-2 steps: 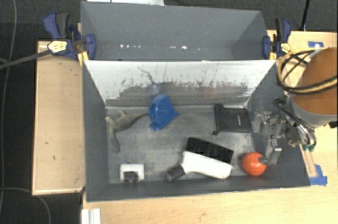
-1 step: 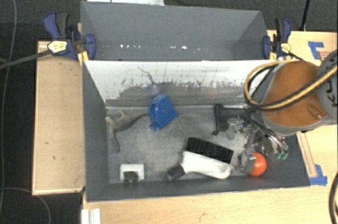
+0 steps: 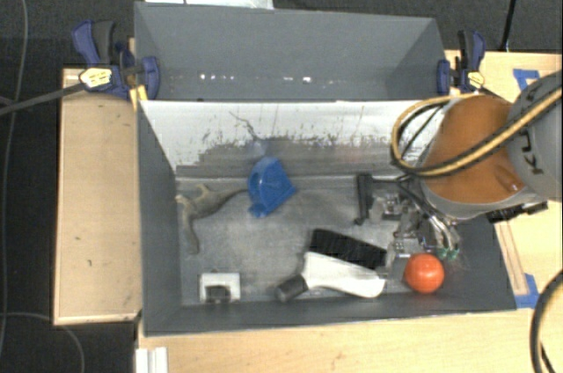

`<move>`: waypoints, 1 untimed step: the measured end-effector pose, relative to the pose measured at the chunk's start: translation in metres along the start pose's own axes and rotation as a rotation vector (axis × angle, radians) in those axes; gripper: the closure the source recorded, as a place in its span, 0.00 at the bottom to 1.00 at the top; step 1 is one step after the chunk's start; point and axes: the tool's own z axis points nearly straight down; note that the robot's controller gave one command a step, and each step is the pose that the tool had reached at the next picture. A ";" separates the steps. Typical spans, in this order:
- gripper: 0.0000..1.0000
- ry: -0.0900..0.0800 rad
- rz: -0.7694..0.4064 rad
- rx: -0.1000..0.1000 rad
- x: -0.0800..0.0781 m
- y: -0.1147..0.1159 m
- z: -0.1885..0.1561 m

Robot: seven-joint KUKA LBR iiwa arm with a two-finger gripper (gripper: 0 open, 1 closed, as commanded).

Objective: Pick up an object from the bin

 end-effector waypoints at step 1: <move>0.00 0.000 0.155 0.002 0.008 0.011 0.004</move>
Offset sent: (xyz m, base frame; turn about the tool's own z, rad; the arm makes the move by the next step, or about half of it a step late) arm -0.0125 0.0318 -0.0502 -0.0205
